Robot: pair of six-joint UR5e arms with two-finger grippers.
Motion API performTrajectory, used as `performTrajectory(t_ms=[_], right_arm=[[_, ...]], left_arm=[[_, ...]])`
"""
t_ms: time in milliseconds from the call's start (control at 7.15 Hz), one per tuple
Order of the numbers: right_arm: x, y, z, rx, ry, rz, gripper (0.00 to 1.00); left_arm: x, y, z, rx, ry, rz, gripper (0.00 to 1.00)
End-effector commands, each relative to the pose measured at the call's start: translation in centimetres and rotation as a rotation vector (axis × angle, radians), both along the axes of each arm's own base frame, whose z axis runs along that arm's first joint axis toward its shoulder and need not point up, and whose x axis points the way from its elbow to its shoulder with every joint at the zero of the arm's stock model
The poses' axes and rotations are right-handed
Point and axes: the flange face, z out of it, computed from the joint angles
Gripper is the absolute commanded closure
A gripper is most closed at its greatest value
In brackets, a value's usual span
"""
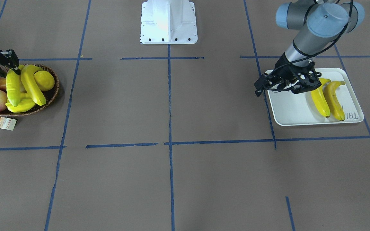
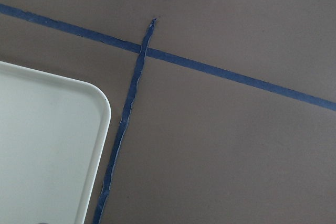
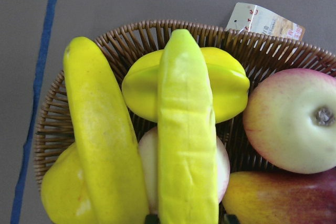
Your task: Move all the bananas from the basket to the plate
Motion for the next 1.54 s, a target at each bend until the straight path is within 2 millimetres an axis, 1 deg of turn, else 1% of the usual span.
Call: performTrajectory(t_ms=[0,140,280,420,560,839,979,1119,1259,1399], right_arm=[[0.1,0.1,0.0,-0.001,-0.001,0.0,0.83],[0.1,0.1,0.0,-0.002,-0.001,0.002,0.94],[0.3,0.2,-0.3,0.003,-0.004,0.004,0.97],[1.0,0.9,-0.4,-0.008,-0.009,0.004,0.98],[3.4,1.5,-0.8,-0.014,-0.033,0.014,0.99],[10.3,2.5,-0.3,0.043,-0.122,0.004,0.99],[12.7,2.1,-0.9,0.079,-0.173,0.023,1.0],[13.5,1.0,-2.6,0.098,-0.231,0.037,1.0],[13.7,-0.1,-4.4,0.09,-0.313,0.027,1.0],[12.9,-2.7,-7.9,0.055,-0.391,0.029,1.0]], left_arm=[[0.0,0.0,0.0,-0.001,0.0,-0.001,0.01],[0.0,0.0,0.0,0.0,-0.001,-0.002,0.01],[0.0,0.0,0.0,-0.001,0.0,-0.001,0.01],[0.0,0.0,0.0,-0.001,0.0,-0.001,0.01],[-0.1,0.1,-0.1,0.0,0.001,-0.001,0.01],[-0.1,0.1,-0.3,0.002,0.004,-0.002,0.01],[-0.1,0.1,-0.4,-0.003,0.007,-0.007,0.01],[0.0,0.2,-0.5,-0.002,0.01,-0.006,0.01],[0.0,0.2,-0.5,-0.002,0.01,-0.006,0.01],[0.0,0.2,-0.6,-0.001,0.013,-0.006,0.01]])
